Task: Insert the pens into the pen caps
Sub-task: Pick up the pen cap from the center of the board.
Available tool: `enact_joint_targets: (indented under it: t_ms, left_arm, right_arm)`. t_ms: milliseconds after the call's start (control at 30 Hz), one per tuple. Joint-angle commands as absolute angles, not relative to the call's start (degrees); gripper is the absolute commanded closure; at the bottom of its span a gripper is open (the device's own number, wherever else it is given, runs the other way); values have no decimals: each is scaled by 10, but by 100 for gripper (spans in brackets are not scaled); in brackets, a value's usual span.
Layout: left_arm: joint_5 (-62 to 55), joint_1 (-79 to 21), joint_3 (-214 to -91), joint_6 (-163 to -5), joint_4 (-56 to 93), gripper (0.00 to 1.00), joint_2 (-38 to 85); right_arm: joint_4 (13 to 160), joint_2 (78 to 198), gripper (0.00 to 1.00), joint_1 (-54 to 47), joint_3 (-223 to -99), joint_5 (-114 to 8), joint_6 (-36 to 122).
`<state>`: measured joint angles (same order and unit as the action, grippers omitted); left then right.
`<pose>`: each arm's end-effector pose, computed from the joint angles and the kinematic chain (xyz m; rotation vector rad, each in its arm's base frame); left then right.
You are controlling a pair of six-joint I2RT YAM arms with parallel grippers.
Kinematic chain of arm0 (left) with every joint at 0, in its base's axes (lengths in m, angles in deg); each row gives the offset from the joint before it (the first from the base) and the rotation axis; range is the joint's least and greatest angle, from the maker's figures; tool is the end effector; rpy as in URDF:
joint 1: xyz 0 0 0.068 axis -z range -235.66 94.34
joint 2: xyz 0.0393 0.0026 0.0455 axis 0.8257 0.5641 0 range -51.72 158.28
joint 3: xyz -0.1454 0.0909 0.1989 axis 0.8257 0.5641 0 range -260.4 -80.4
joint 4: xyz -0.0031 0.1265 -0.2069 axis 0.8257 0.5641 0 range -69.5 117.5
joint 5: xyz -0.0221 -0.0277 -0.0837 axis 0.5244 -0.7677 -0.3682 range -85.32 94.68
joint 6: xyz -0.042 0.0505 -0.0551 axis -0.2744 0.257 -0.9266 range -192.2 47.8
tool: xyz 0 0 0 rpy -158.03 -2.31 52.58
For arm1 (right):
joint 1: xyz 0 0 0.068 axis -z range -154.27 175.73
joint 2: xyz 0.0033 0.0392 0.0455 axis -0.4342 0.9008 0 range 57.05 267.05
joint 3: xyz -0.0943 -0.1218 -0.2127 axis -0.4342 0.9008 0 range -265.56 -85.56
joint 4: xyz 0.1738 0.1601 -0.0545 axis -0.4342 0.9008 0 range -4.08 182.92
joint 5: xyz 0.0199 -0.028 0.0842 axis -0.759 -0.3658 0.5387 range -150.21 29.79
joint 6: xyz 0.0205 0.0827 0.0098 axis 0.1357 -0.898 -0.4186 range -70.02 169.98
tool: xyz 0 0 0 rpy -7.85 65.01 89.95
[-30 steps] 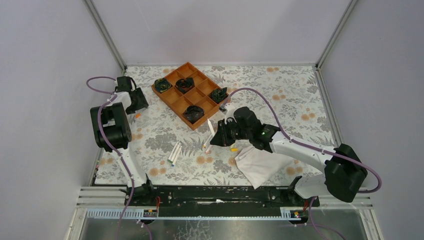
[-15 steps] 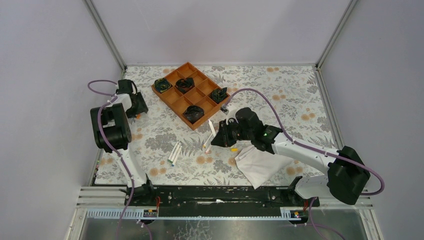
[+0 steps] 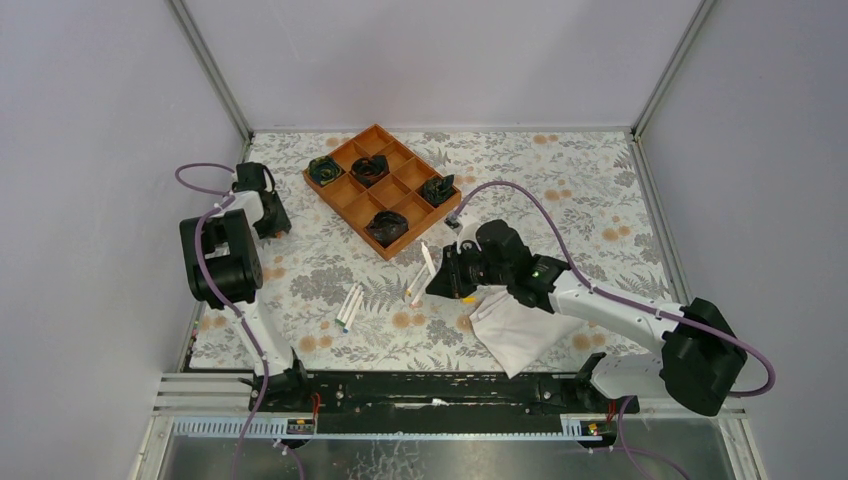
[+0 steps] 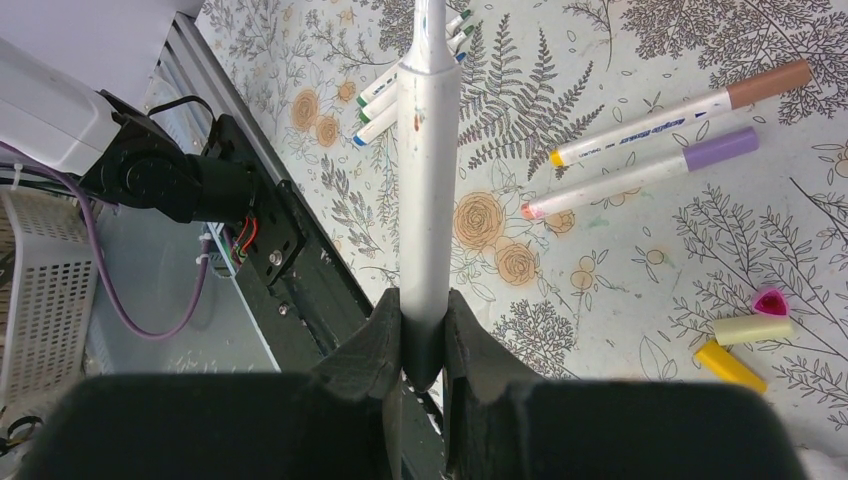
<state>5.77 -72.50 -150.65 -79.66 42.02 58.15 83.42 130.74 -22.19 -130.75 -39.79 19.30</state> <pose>0.3725 0.1143 0.1239 -0.5618 2.5793 0.0806 0.1849 0.2441 0.2387 -0.5764 2.1442 1.1808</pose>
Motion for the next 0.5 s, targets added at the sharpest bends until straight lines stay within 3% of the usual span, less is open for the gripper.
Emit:
enact_joint_targets:
  t_ms: [0,200,467]
  left_arm:
    - [73,-722,-1508,-784,434,66,585]
    - [82,-717,-1512,-776,436,70,596]
    - [89,-707,-1507,-775,436,91,590]
  right_arm:
    - [811,1285,100,-218,-1304,-405,186]
    - [813,1287,100,-218,-1304,-407,187]
    - [814,1288,100,-218,-1306,-408,185]
